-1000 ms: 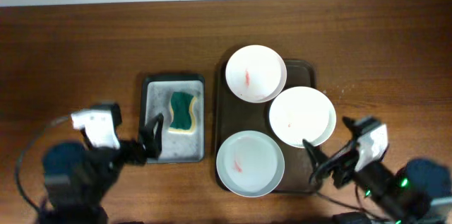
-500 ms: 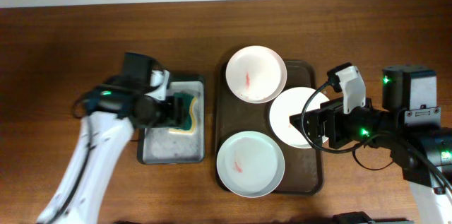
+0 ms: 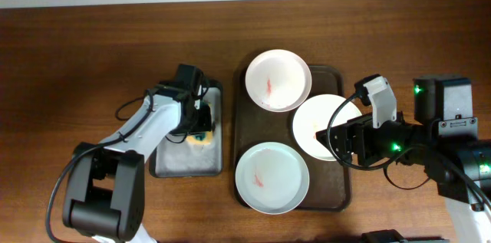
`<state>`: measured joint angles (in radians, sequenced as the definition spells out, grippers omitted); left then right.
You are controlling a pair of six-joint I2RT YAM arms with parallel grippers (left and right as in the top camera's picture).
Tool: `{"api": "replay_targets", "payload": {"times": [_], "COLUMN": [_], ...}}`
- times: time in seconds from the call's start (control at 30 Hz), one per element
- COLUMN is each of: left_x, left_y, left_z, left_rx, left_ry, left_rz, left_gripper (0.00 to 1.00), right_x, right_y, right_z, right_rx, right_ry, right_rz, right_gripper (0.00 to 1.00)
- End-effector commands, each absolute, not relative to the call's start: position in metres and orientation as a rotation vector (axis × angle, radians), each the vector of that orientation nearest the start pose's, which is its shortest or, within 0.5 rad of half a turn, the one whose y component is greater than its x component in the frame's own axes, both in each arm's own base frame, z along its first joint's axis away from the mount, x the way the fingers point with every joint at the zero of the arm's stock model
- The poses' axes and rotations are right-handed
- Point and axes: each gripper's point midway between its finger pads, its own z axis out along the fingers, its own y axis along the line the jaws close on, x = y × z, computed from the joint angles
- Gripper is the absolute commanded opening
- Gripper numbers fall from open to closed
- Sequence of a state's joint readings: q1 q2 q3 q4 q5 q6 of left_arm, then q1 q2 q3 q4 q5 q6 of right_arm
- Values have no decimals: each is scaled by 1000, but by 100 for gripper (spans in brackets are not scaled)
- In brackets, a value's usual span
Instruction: Clean dirty plates on tray and stack at the side
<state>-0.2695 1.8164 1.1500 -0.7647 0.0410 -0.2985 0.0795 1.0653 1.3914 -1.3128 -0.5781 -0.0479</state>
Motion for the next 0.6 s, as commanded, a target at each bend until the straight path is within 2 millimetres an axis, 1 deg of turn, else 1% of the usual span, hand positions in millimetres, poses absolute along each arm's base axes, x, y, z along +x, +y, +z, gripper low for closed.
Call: {"api": "replay_targets", "payload": {"times": [0.0,0.03,0.07,0.1,0.13,0.17,0.2,0.23,0.27,0.3,0.33,0.37,0.43,0.47,0.5,0.53,0.57], "left_x": [359,363,365,367,370,372,374,373,372,369,369,371,378,383,386,389,390], "left_y": [-92,-89,-83,-77,-76,-76,-78,-84,-88,-90,-91,-91,-93,-94,-94,-95,-95], "left_z": [58,61,59,54,45,38,26,13,1,-7,-9,-6,8,19,28,43,58], "left_rx": [-86,-81,-87,-92,-94,-94,-91,-83,-80,-79,-78,-78,-77,-65,-60,-60,-60], "left_ry": [2947,2928,2923,2918,2912,2909,2921,2948,2975,2998,3004,2996,2979,2967,2962,2958,2967], "left_rz": [-100,-73,-19,31,51,49,47,10,-12,-29,-34,-37,-43,-43,-42,-45,-43], "left_gripper": [56,70,73,80,82,82,77,64,39,0,0,0,0,0,21,50,82], "right_x": [215,215,214,214,214,214,214,214,214,214,213,213,212,212,212,212,212], "right_y": [114,114,114,114,114,114,114,114,114,114,114,114,114,114,114,114,114], "right_z": [306,306,305,305,305,305,305,305,305,305,305,304,304,304,304,304,304], "right_rx": [-389,-389,-387,-387,-387,-387,-387,-387,-387,-386,-386,-385,-385,-385,-385,-385,-385], "right_ry": [2430,2433,2436,2437,2437,2437,2439,2439,2439,2440,2443,2444,2446,2447,2447,2447,2447], "right_rz": [762,762,763,763,763,763,763,764,764,764,765,765,766,766,766,766,766], "right_gripper": [86,86,86,86,86,86,86,86,86,86,86,86,86,86,86,86,86]}}
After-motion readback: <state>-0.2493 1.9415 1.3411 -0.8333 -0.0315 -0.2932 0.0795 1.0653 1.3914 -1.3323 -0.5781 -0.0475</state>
